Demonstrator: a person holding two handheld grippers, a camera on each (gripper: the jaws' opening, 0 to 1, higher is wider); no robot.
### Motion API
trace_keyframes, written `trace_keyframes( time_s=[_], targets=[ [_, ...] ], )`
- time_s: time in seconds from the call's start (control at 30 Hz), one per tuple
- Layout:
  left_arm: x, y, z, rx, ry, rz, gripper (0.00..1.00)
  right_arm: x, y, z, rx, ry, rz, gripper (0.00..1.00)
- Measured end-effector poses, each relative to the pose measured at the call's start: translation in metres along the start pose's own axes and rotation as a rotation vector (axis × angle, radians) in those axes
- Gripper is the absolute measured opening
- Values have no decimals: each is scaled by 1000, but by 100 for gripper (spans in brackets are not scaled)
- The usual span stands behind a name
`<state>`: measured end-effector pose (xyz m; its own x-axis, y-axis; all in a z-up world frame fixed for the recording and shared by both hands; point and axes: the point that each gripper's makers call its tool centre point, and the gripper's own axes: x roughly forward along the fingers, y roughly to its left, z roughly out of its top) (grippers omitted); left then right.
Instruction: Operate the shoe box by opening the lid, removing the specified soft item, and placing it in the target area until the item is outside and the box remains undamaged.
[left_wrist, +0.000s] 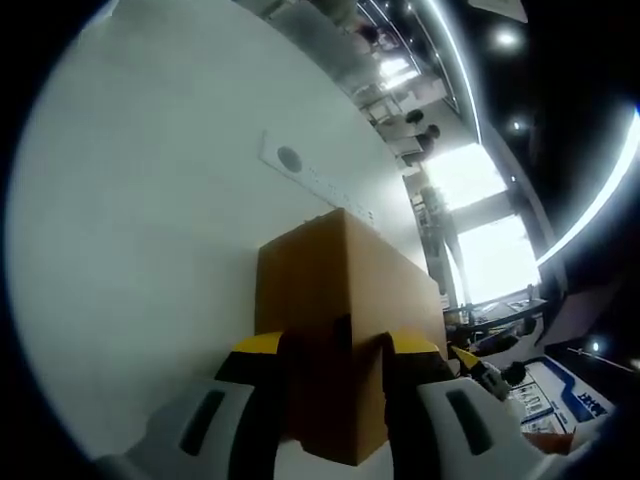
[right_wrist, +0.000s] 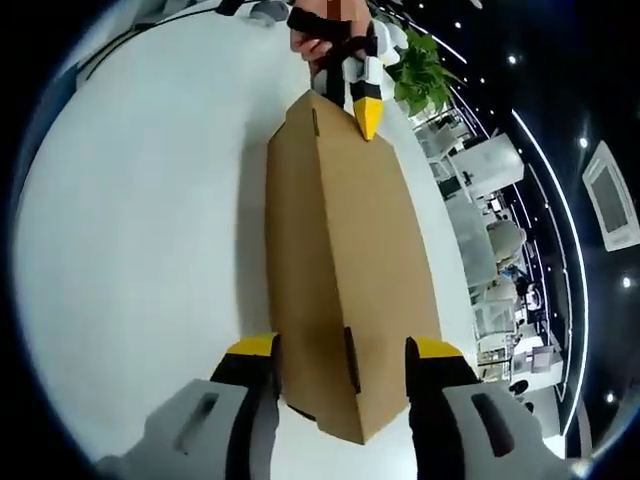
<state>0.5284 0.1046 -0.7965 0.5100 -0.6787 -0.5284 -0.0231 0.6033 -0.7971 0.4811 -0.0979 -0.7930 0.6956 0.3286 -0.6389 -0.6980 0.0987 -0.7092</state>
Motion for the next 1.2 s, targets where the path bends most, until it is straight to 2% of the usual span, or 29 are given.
trace_keyframes(
  time_s=[0.07, 0.13, 0.2, 0.93, 1.2],
  targets=[
    [0, 0, 0, 0, 0, 0, 38, 0, -1, 0, 7, -1, -2, 47],
    [0, 0, 0, -2, 2, -1, 38, 2, -1, -1, -34, 3, -5, 40],
    [0, 0, -1, -5, 2, 0, 38, 4, 2, -1, -32, 0, 15, 36],
    [-1, 0, -2, -16, 8, 8, 37, 8, 4, -2, -122, 32, -38, 36],
    [0, 1, -2, -40, 6, 11, 37, 9, 5, -4, -138, 15, -72, 36]
  ],
)
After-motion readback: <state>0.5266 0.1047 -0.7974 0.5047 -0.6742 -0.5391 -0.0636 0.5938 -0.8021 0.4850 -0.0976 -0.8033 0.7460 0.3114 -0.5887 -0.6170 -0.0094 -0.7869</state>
